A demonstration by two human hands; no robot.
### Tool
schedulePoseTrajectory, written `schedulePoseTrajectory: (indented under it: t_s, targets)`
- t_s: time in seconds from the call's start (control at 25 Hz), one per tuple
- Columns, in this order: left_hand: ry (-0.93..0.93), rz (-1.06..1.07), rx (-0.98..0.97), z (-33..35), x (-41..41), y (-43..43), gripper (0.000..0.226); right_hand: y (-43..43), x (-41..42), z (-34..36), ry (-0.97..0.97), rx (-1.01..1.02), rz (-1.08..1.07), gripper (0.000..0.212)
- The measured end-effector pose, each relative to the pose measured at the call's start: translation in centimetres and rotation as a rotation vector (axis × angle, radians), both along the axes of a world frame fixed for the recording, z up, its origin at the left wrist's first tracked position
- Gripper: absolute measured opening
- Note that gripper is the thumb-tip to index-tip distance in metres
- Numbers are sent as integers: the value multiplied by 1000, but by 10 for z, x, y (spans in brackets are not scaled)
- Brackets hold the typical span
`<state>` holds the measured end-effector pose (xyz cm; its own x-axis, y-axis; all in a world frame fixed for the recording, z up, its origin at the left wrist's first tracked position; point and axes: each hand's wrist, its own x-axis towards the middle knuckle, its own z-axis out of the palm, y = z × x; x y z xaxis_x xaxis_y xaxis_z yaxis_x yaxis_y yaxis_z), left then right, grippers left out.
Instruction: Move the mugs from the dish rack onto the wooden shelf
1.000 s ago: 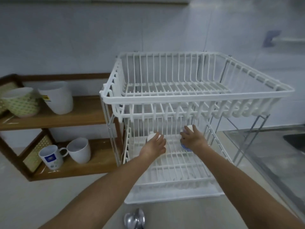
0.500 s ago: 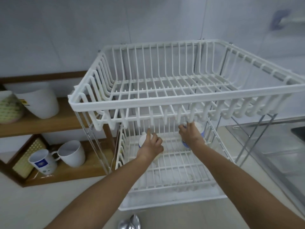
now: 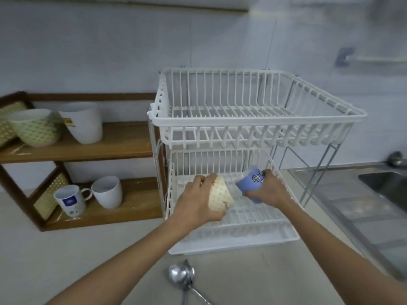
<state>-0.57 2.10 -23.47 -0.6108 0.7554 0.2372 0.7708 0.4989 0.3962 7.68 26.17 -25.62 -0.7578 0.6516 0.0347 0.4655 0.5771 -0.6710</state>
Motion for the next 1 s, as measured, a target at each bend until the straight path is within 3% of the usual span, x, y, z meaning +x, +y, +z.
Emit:
schedulePoseTrajectory:
  t_s: [0.12,0.24,0.48,0.64,1.0]
  targets:
    - [-254,-53,257,1,22,-60,99,-39,35,-10,394,-276,-11,72]
    - [-457,-148,379,-3,25,-123,91,-91,61,-10,557,-410,76,78]
    - [-614,80,645,-26,-14,-206,75,-208,71,14,507,-510,370,91]
    - [-546,308,677,-37,-60,-246,67,-279,16,39,496,-389,471,93]
    - [-529,437,531,-39,-131,-250,93,-331,-181,127,586,-259,209,88]
